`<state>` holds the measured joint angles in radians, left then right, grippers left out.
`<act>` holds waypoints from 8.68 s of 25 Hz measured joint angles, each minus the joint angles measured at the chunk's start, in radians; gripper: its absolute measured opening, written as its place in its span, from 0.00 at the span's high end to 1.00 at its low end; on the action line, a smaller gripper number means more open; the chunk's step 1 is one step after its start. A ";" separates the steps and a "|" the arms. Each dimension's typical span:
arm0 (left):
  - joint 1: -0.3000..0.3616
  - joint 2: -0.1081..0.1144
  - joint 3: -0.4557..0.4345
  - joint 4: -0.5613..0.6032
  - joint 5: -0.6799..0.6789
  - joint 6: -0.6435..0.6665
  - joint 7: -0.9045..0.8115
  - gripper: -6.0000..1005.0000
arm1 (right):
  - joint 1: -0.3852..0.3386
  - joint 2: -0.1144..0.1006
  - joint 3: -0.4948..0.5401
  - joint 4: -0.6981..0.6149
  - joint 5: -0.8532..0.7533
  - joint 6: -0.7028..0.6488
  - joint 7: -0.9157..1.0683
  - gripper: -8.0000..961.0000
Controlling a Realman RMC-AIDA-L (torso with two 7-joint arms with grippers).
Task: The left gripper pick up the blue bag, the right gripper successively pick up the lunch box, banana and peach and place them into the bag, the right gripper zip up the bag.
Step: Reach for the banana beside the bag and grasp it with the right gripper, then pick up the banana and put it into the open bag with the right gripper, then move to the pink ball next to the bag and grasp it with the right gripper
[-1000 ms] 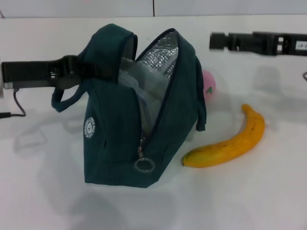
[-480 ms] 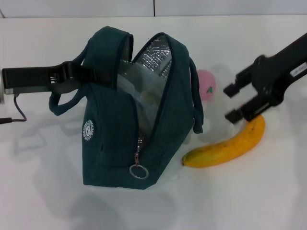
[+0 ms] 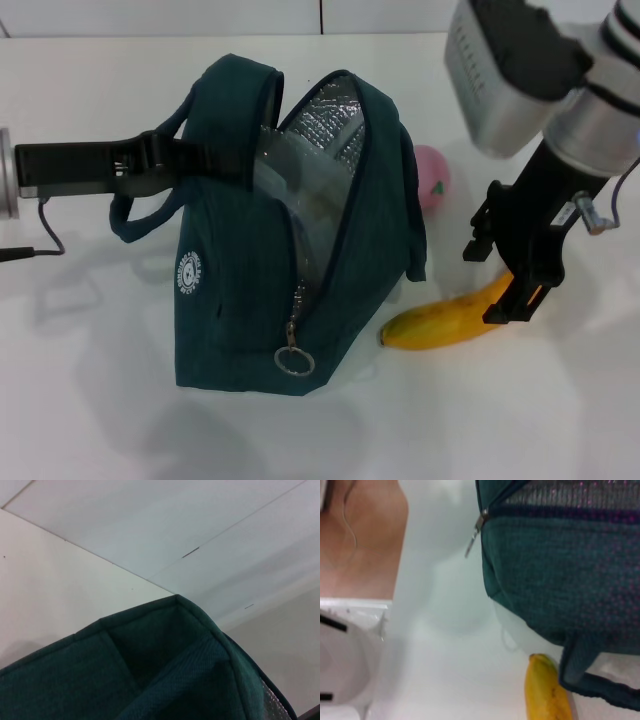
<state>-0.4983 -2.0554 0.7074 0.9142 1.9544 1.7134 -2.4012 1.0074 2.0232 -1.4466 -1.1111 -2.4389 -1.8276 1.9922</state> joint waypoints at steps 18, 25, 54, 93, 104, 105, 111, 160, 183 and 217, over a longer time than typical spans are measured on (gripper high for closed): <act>0.003 -0.010 0.001 -0.003 0.000 0.003 0.007 0.96 | -0.014 0.005 -0.253 0.032 -0.006 0.181 0.018 0.25; -0.002 -0.017 0.001 -0.011 0.000 0.001 0.007 0.96 | -0.008 0.005 -0.302 0.093 0.006 0.238 0.019 0.25; -0.012 -0.010 0.001 -0.038 -0.007 -0.005 0.022 0.96 | -0.008 0.005 -0.364 0.131 0.023 0.289 0.017 0.41; -0.010 -0.003 -0.008 -0.038 -0.026 0.008 0.019 0.96 | -0.024 -0.011 0.439 -0.088 -0.196 0.145 0.273 0.51; -0.003 -0.009 -0.008 -0.038 -0.026 0.008 0.018 0.96 | -0.227 -0.010 0.467 -0.306 0.556 0.272 0.151 0.49; -0.003 -0.009 -0.008 -0.038 -0.026 0.008 0.018 0.96 | -0.240 -0.008 0.467 -0.297 0.619 0.272 0.129 0.49; -0.006 -0.011 -0.007 -0.038 -0.026 0.008 0.020 0.96 | -0.271 -0.009 0.439 -0.102 0.900 0.259 0.010 0.48; -0.003 -0.017 -0.008 -0.040 -0.026 -0.009 0.025 0.96 | -0.276 -0.002 0.302 0.551 1.042 0.200 -0.176 0.38; 0.049 0.002 -0.082 -0.087 -0.022 -0.036 0.068 0.96 | -0.467 -0.034 0.604 0.518 0.929 0.406 -0.508 0.16; 0.048 0.014 -0.101 -0.113 -0.038 -0.046 0.076 0.96 | -0.281 0.005 -0.070 0.621 1.031 1.077 -0.584 0.24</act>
<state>-0.4499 -2.0417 0.6059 0.8007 1.9159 1.6675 -2.3252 0.7267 2.0279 -1.5165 -0.4906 -1.4076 -0.7507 1.4082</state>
